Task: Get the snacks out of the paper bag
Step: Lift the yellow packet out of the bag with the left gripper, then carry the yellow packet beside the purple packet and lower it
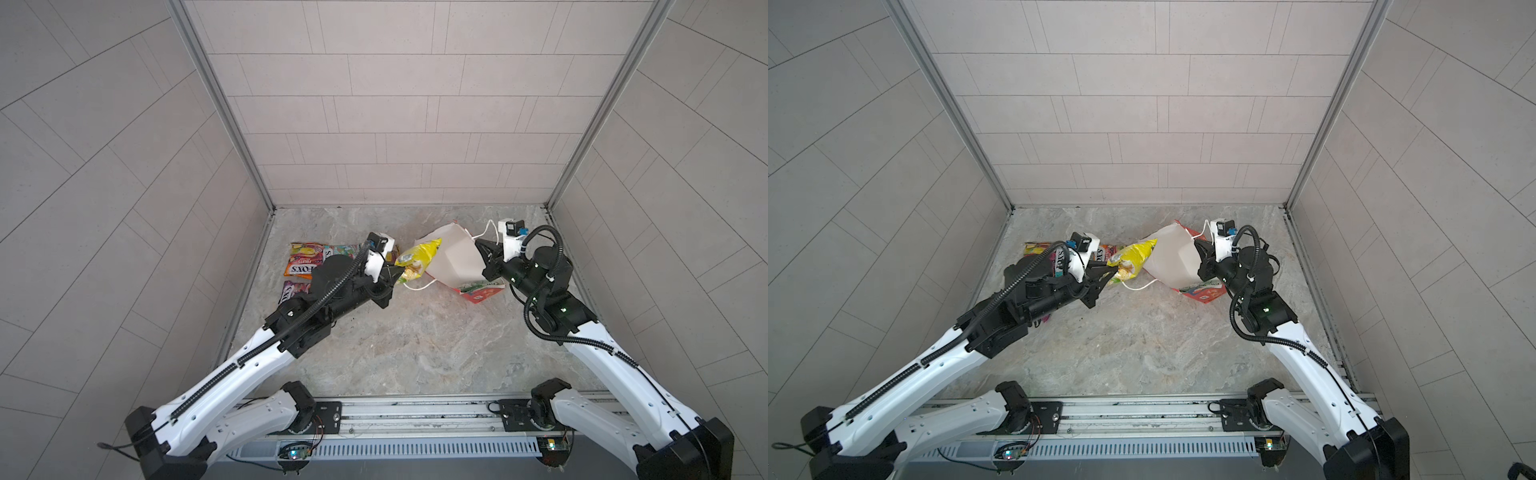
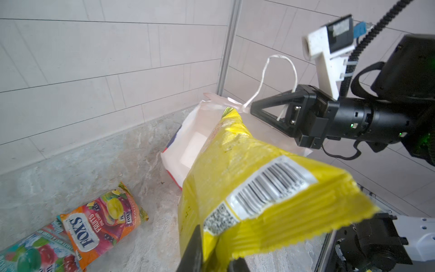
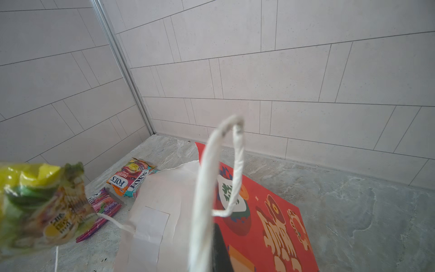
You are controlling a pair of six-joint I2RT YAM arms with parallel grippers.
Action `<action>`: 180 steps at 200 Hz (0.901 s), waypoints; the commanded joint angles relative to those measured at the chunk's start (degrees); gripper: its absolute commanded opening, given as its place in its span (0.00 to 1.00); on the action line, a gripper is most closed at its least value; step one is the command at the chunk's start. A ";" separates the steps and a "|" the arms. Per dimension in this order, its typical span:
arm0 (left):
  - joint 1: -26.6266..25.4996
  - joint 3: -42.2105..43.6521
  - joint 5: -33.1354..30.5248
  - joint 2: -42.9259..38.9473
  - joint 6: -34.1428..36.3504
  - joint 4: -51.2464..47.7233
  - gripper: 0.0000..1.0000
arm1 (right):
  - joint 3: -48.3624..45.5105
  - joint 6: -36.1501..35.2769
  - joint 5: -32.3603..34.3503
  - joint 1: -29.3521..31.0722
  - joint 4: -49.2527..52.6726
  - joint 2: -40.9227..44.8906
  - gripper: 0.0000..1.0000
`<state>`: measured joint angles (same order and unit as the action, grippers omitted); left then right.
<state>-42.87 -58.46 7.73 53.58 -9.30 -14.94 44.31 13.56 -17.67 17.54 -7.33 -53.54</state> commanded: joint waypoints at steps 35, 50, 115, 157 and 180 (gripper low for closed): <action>10.50 -2.84 6.36 -5.32 -3.69 -11.22 0.16 | -0.66 1.37 -0.92 -0.81 -0.53 0.96 0.00; 13.57 -3.48 6.06 -5.92 -4.20 -14.13 0.16 | -0.63 1.60 -1.08 -0.83 -0.77 0.85 0.00; 31.44 3.37 16.19 -4.20 -12.03 -17.93 0.11 | -0.77 1.77 -1.18 -1.24 -0.45 1.18 0.00; 34.34 8.86 18.74 0.64 -13.76 -17.95 0.11 | -0.81 1.97 -1.31 -1.36 -0.28 1.07 0.00; 34.74 10.34 18.71 2.64 -13.90 -19.12 0.11 | -0.98 2.23 -1.55 -1.37 -0.39 1.44 0.00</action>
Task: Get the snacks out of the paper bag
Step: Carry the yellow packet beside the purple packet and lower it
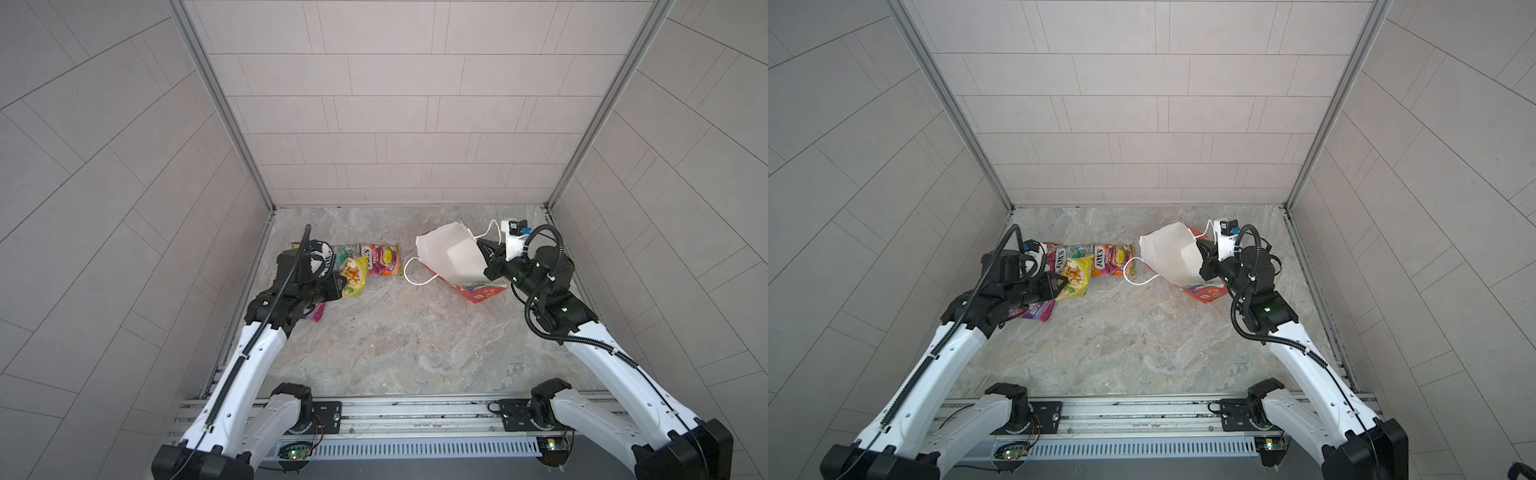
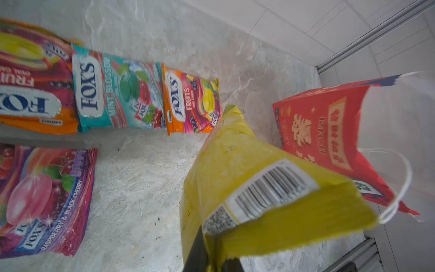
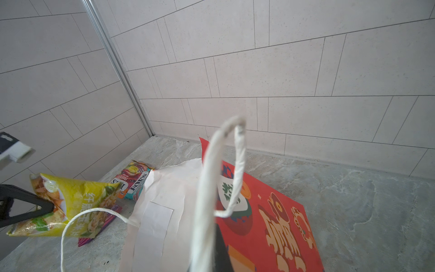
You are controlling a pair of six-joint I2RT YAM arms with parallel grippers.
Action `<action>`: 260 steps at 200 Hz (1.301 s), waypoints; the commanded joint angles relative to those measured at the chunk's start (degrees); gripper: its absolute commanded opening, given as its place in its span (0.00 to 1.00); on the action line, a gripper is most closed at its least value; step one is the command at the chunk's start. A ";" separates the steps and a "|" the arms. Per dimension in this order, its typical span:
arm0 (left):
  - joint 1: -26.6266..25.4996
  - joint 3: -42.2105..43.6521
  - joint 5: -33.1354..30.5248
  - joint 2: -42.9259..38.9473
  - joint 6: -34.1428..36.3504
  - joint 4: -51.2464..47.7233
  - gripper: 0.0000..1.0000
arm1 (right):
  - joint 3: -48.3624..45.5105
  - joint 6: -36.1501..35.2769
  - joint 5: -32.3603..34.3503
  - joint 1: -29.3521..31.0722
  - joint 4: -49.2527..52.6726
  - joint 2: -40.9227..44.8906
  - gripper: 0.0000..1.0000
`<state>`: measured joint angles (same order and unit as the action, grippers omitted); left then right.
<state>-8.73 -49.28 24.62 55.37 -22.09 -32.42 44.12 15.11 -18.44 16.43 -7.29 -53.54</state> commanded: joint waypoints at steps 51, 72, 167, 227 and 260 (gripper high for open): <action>2.17 4.64 2.22 4.29 -1.82 -1.95 0.14 | -0.79 0.81 -0.99 -0.34 -0.62 1.10 0.00; 3.10 5.10 4.14 7.06 -2.12 -0.93 0.14 | -1.02 0.82 -1.01 -0.34 -0.85 1.19 0.00; 5.94 0.73 3.15 19.42 -0.06 1.64 0.18 | -1.45 0.73 -0.99 -0.58 -0.73 0.71 0.00; 6.96 0.22 0.99 21.69 -0.21 4.59 0.23 | -1.67 0.58 -0.74 -1.04 -0.66 0.80 0.00; 8.29 1.19 0.08 20.38 -0.76 6.23 0.22 | -1.67 0.69 -0.83 -1.12 -0.73 0.83 0.00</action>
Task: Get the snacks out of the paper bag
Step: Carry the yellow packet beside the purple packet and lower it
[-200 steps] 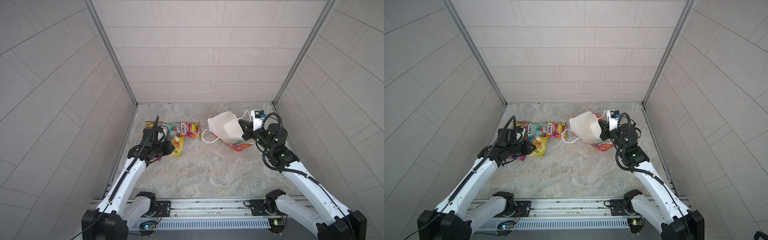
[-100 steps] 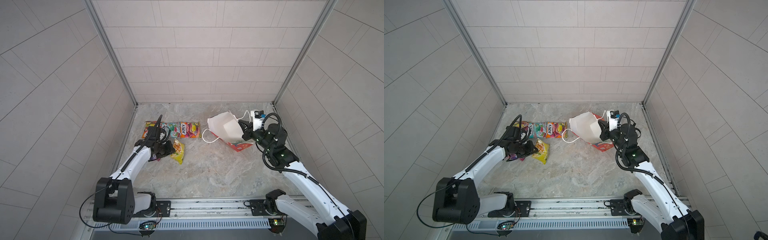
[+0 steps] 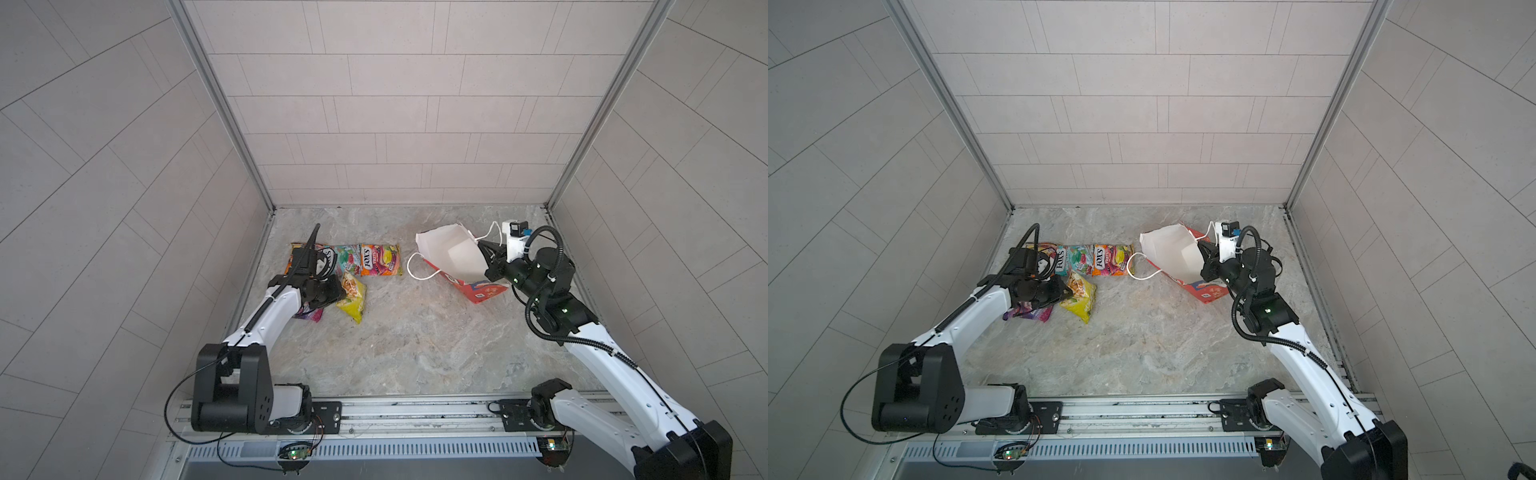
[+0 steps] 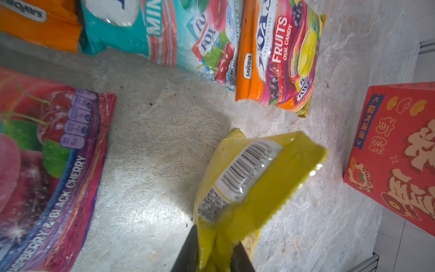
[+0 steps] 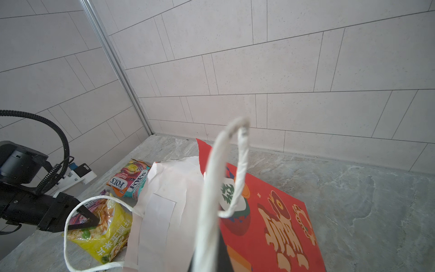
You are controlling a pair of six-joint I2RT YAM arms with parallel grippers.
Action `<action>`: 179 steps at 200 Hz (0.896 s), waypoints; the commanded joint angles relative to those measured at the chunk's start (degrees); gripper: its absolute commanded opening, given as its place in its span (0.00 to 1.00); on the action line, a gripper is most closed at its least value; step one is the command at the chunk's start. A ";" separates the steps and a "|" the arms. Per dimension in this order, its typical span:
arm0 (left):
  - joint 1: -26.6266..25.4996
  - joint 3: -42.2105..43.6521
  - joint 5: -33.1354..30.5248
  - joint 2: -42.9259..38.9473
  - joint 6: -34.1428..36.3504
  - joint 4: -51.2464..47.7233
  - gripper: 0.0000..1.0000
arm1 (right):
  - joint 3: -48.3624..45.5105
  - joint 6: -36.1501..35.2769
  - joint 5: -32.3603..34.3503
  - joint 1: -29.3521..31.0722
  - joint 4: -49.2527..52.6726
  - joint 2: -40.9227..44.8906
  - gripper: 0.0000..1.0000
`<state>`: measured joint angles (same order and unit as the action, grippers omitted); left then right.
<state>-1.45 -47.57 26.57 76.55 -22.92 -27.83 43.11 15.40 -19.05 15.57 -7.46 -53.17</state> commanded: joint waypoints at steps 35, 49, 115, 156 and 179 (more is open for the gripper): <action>1.13 -0.27 -1.94 -0.24 -0.26 1.83 0.31 | -0.75 0.51 -0.38 -0.28 -0.61 0.55 0.00; 1.25 -0.18 -2.46 -0.14 -0.24 1.38 0.41 | -0.75 0.51 -0.46 -0.28 -0.48 0.78 0.00; 1.20 -0.11 -6.01 -1.72 0.71 -0.48 0.63 | -0.84 0.64 -0.55 -0.27 -0.36 1.12 0.00; 1.18 -1.04 -12.52 -5.58 0.89 -2.62 0.65 | -0.93 0.58 -0.55 -0.30 -0.36 1.39 0.00; -1.98 -1.58 -13.89 -8.24 1.74 -2.21 0.66 | -0.93 0.75 -0.62 -0.37 -0.36 1.38 0.00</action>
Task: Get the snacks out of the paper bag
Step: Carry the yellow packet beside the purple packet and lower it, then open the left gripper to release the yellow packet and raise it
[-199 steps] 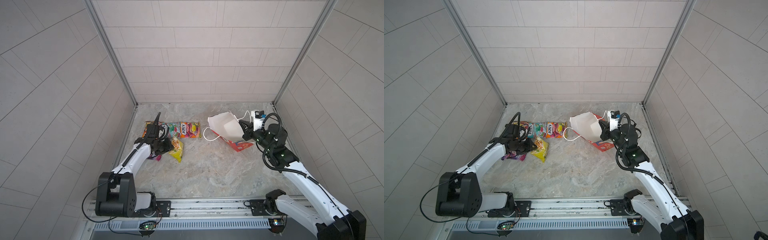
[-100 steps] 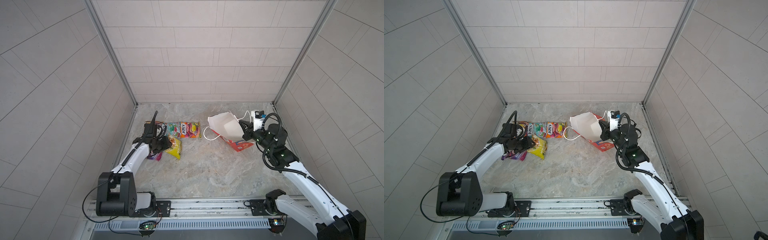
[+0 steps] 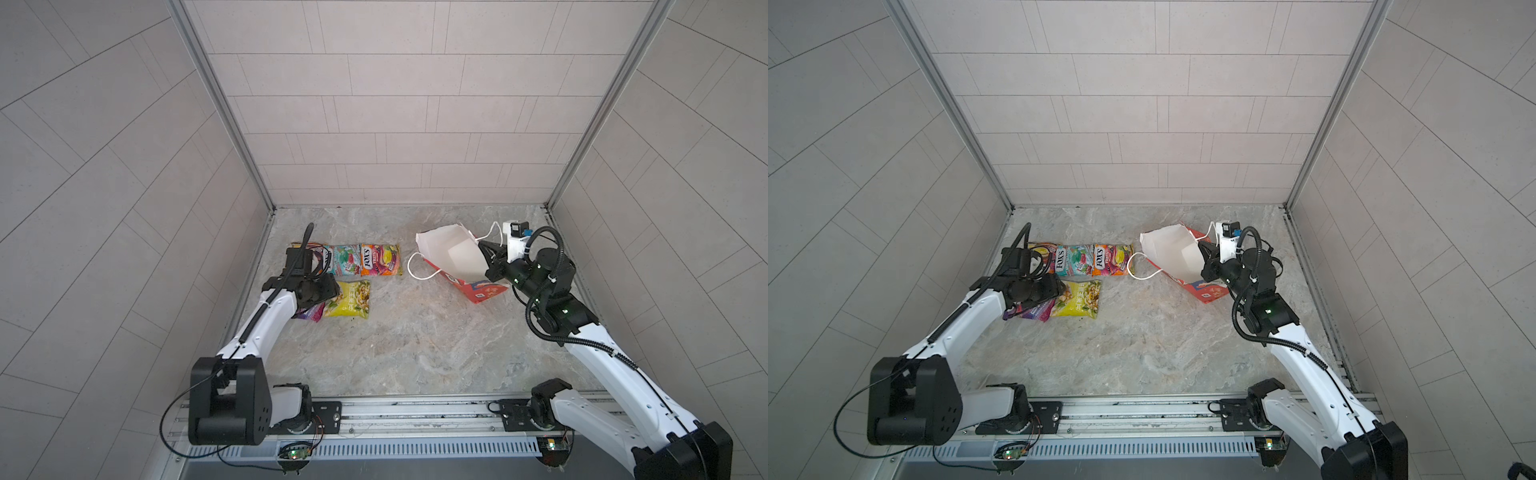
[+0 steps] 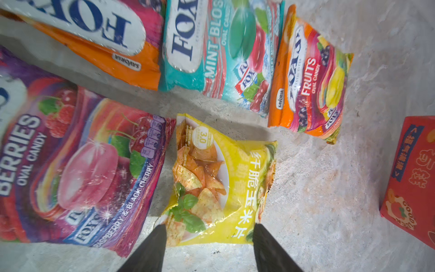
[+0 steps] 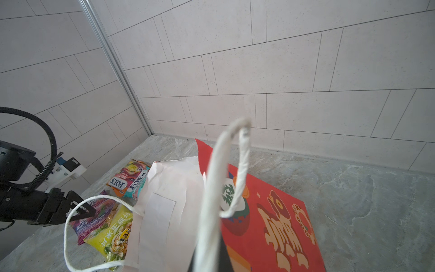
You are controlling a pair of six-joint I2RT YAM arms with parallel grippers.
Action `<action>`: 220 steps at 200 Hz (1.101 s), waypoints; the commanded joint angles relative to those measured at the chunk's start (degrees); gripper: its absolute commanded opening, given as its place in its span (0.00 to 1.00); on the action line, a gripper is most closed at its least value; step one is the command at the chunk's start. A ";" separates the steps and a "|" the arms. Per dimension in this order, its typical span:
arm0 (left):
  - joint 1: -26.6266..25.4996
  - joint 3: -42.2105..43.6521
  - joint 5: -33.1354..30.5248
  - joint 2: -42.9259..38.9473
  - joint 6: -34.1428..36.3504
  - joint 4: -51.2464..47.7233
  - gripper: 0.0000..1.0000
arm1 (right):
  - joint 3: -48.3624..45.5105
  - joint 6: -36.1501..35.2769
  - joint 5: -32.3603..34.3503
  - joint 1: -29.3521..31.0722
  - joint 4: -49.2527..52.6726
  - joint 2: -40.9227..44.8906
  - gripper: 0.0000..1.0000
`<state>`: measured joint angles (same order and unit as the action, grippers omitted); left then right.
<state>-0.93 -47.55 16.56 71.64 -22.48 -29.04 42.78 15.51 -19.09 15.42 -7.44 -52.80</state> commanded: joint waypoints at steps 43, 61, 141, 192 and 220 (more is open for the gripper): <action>-13.75 -5.39 -13.31 1.06 3.56 -2.41 0.61 | -0.68 0.96 -1.00 -0.21 -1.07 0.58 0.00; -13.75 -5.13 -12.17 4.10 2.85 -0.62 0.46 | -0.64 1.02 -1.03 -0.21 -1.06 0.44 0.00; -13.91 -1.54 -10.71 10.77 0.35 8.51 0.38 | -0.69 1.02 -1.04 -0.21 -1.03 0.50 0.00; -13.95 0.36 -13.66 13.75 -0.75 9.48 0.29 | -0.75 1.19 -0.86 -0.21 -1.26 0.32 0.00; -13.88 0.79 -14.63 13.84 -0.69 10.03 0.29 | -0.75 1.19 -0.98 -0.21 -1.31 0.18 0.00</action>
<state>-14.92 -47.83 4.03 85.03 -22.68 -19.75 42.72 16.19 -19.31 15.40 -7.53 -52.82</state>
